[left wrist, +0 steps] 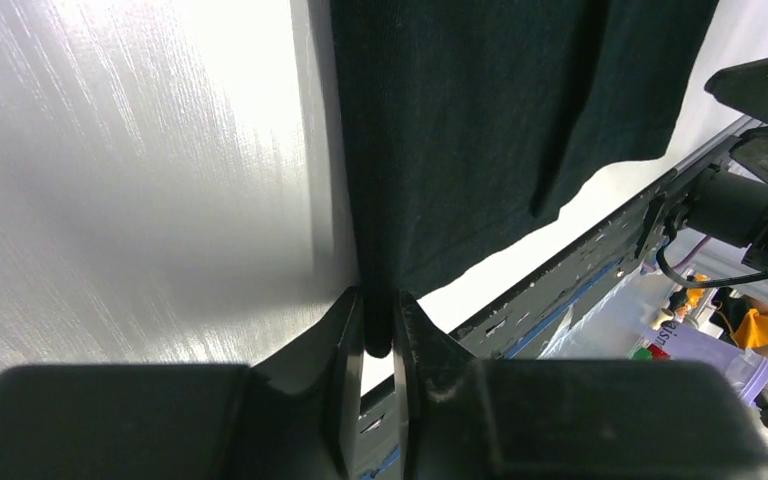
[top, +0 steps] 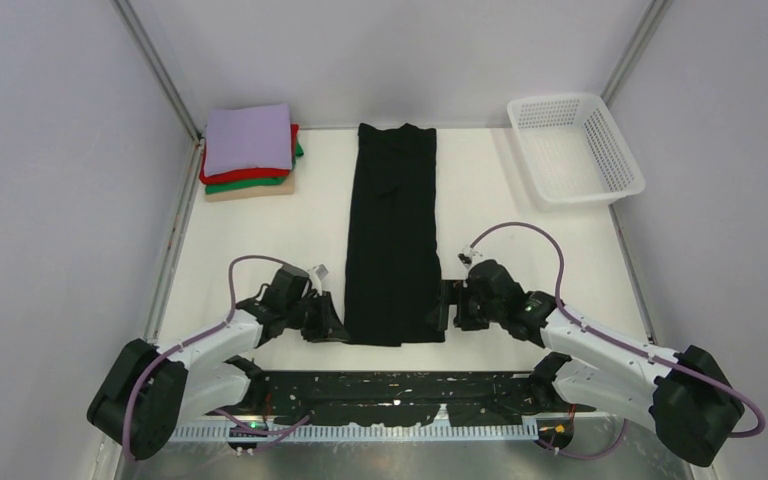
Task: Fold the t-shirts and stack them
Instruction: Grab the bottom of the folded rectangular tshirt with both arms, then fold the folded rectangular tshirt in 1/3 of the way
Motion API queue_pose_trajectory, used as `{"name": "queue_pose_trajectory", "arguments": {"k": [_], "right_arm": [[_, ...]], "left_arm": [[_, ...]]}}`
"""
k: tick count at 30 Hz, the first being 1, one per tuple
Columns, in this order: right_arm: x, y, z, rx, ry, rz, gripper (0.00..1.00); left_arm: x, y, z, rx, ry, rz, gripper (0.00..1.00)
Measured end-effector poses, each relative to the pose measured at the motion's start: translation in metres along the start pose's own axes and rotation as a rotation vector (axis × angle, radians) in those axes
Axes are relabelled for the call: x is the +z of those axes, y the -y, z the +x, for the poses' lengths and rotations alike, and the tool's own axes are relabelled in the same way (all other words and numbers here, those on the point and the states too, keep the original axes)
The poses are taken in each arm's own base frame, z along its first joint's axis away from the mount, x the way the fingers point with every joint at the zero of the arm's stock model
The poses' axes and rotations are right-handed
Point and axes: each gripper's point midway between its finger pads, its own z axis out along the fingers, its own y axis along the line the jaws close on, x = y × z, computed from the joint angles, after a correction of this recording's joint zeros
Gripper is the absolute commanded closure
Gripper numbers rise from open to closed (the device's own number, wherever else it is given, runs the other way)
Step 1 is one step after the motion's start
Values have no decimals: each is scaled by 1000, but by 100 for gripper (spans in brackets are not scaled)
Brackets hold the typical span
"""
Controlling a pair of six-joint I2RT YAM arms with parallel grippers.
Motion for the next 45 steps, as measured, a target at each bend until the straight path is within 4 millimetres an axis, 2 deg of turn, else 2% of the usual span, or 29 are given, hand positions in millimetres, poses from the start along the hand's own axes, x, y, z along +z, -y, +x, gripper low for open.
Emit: {"name": "queue_pose_trajectory", "arguments": {"k": [4, 8, 10, 12, 13, 15, 20, 25, 29, 35, 41, 45], "right_arm": [[6, 5, 14, 21, -60, 6, 41], [11, 14, 34, 58, -131, 20, 45], [13, 13, 33, 60, -128, 14, 49], [15, 12, 32, 65, -124, 11, 62], [16, 12, 32, 67, -124, 8, 76], [19, 13, 35, 76, -132, 13, 92], [19, 13, 42, 86, -149, 6, 95], [7, 3, 58, 72, -163, -56, 95], [-2, -5, 59, 77, -152, -98, 95], [-8, -16, 40, 61, -71, -132, 95], [-11, -30, 2, 22, 40, -109, 95], [-10, -32, -24, 4, 101, -68, 95]], "left_arm": [[0, 0, 0, 1, 1, -1, 97], [0, 0, 0, -4, 1, 0, 99], [0, 0, 0, -5, 2, 0, 99], [-1, 1, 0, -3, 6, 4, 100], [-1, 1, 0, -2, 7, 6, 100], [-1, 2, 0, -2, 10, 9, 100], [-4, 6, 2, -10, 22, 27, 100], [-11, 14, 24, 9, 28, 103, 100], [-19, 19, 31, -7, 46, 153, 100], [-32, 39, 21, 6, 108, 227, 100], [-36, 52, 3, 4, 128, 200, 100], [-40, 67, -34, -1, 181, 159, 100]]}}
